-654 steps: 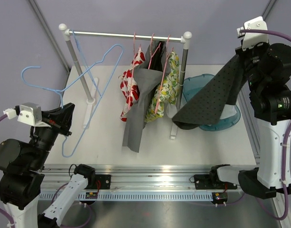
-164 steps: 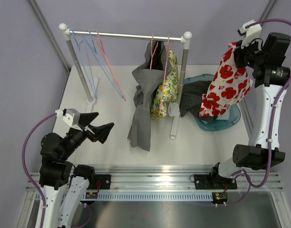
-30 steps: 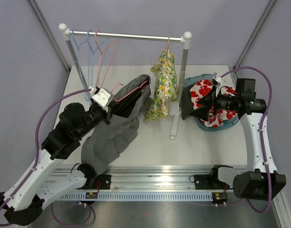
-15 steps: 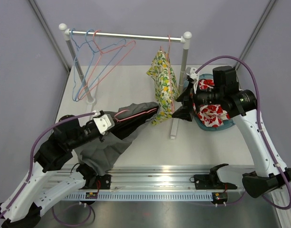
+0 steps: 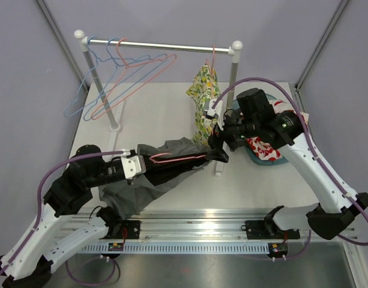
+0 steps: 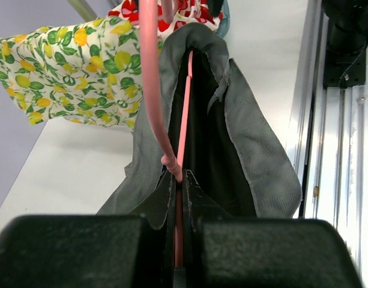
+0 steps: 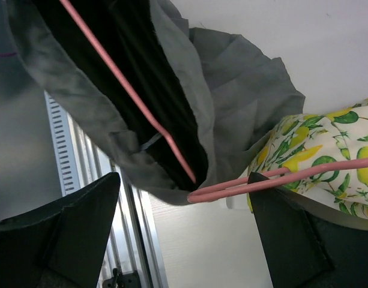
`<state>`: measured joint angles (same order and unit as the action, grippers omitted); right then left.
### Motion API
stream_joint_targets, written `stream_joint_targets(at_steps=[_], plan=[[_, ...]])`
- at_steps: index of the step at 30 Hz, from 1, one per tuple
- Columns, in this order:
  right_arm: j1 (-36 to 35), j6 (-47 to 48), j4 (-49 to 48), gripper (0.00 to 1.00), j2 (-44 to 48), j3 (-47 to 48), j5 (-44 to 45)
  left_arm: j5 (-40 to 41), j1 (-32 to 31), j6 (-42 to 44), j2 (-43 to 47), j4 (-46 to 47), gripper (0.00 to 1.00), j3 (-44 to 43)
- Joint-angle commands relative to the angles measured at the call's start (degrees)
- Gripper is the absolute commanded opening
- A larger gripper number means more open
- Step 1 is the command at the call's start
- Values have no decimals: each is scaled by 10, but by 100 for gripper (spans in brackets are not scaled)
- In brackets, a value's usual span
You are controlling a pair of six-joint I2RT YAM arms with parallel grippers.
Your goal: Remove the skirt from the hanger
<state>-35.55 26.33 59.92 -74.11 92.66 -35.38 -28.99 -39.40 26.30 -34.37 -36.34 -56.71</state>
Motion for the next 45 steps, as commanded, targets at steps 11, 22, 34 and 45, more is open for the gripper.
stream_joint_targets(at_steps=[11,22,34,45], plan=[[-21,7,-22,95,19,-71,145,-72,0,15,4,56,0,2],[-19,31,-9,23,62,-121,106,-82,1,-10,10,108,0,11],[113,-21,-110,0,114,-192,157,-53,0,6,11,109,0,9],[123,109,-24,74,165,-143,71,-138,0,-46,-122,299,0,17]])
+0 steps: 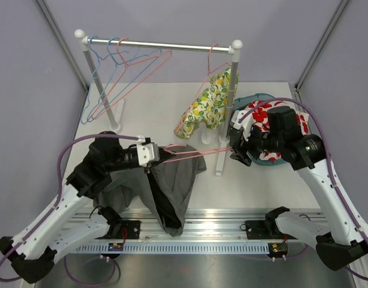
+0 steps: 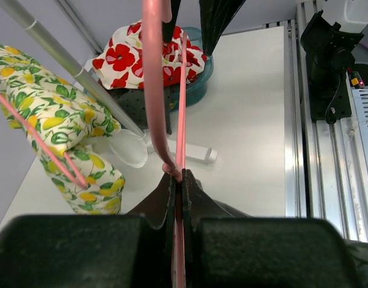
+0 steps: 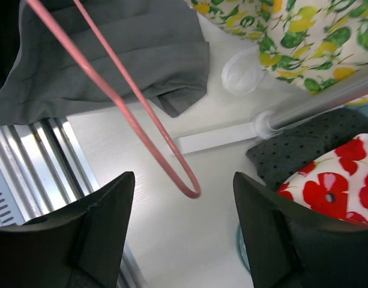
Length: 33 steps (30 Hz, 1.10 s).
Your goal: Remove the skirt from the hanger
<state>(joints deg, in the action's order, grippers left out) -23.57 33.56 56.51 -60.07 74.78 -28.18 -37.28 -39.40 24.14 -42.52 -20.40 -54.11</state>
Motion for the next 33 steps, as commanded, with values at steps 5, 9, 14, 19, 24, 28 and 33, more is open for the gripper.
stream_joint_targets(at_steps=[5,9,14,19,24,28,33], plan=[[93,-4,-17,83,51,75,201,-67,1,-59,-100,245,0,-50],[163,-44,-42,95,72,93,297,-57,1,-133,-131,386,0,-50],[193,-87,-76,96,76,53,266,-37,1,-260,-164,559,0,-43],[216,-111,-106,96,74,-2,190,4,1,-384,-192,737,0,-71],[220,-105,-117,97,84,-37,139,0,1,-382,-180,708,0,-105],[220,-103,-135,98,89,-63,134,-14,0,-308,-112,524,0,-127],[221,-102,-157,99,81,-96,109,84,1,-178,16,197,0,-159]])
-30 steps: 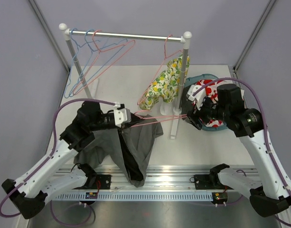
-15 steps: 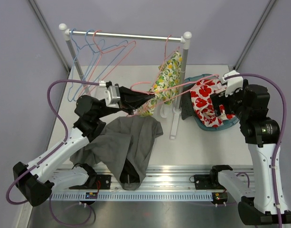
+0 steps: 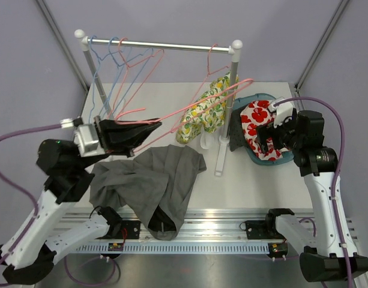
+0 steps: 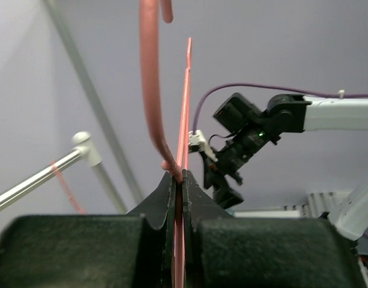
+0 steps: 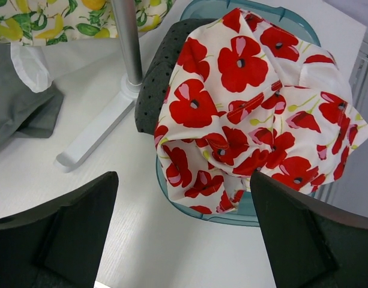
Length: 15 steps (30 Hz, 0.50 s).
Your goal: Remove the skirt from the hanger
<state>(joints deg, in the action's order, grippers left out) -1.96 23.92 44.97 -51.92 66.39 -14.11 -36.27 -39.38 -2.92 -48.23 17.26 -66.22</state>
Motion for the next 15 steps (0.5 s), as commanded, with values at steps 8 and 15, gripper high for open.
stream_joint_targets(at_steps=[8,15], plan=[[15,41,-48,99,-18,-62,-232,327,0,134,117,-447,0,-44],[15,62,-24,99,-11,-81,-311,435,6,120,22,-418,0,-44]])
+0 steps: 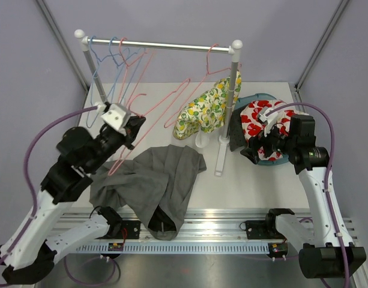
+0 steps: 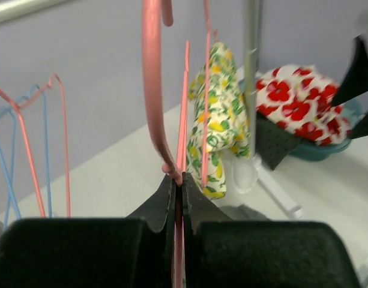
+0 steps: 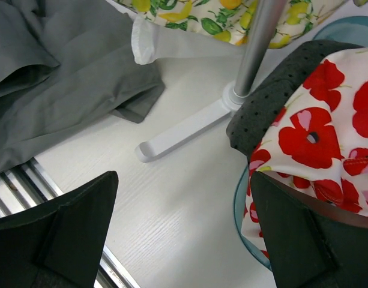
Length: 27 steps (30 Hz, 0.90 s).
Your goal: Remove the skirt from the hanger
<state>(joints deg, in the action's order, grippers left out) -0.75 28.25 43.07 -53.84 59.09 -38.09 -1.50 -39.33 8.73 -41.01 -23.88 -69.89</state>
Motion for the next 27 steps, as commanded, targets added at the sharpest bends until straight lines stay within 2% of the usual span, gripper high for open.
stream_joint_targets(at_steps=[1,7,8,13,22,27], plan=[[3,20,-4,100,10,-10,-73,91,10,4,-62,10,0,-10],[3,20,-4,99,15,-20,-74,19,93,-22,-156,52,0,-65],[2,20,-4,100,15,-20,-74,-26,117,-26,-167,58,0,-70],[3,22,-3,99,19,-25,-74,-88,157,-46,-227,109,0,-103],[3,23,1,99,18,-26,-73,-66,176,-85,-328,115,0,-222],[3,24,0,100,20,-28,-69,-52,189,-136,-390,105,0,-275]])
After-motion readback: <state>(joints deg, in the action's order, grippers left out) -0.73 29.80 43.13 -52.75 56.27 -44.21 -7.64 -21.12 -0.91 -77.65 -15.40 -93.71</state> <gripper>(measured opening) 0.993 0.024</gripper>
